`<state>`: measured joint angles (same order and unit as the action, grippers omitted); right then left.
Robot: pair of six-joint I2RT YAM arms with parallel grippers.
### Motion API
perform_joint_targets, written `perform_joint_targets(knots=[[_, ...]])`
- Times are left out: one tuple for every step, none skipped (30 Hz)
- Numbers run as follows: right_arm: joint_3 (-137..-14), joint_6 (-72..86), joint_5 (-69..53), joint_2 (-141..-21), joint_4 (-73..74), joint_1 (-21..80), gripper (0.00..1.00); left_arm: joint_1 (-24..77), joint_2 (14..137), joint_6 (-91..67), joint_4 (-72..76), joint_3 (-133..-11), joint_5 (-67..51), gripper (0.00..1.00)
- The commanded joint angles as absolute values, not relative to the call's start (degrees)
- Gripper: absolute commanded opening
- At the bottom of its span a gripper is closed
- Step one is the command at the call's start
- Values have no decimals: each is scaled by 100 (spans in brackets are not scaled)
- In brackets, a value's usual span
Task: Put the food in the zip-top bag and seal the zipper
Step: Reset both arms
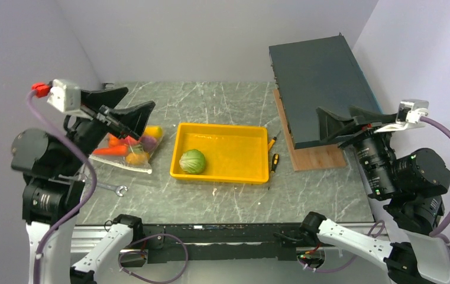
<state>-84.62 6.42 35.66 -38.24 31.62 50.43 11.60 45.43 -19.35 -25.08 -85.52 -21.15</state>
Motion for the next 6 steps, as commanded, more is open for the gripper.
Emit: perform_joint_targets(knots=[[-8418,555,3953,-3668,3250,5043,100,1181,4288,-1924,-1522,-8479,-2253,100],[-8391,548,3891,-3648,3222,5040,100,1180,4312,-1876,-1633,-8556,-2181,100],[-8360,419,3760,-3651,3147,5043,100,1186,4341,-1839,-1752,-8684,-2085,100],[-8437,389,3693,-3693,3211,5038,100,1184,4398,-1814,-1865,-8836,-2038,100],[-8514,377,3650,-3753,3253,5036,100,1182,4441,-1780,-1921,-8976,-2047,100],[-8546,300,3617,-3782,3174,5039,100,1179,4468,-1738,-1918,-9079,-2076,100]])
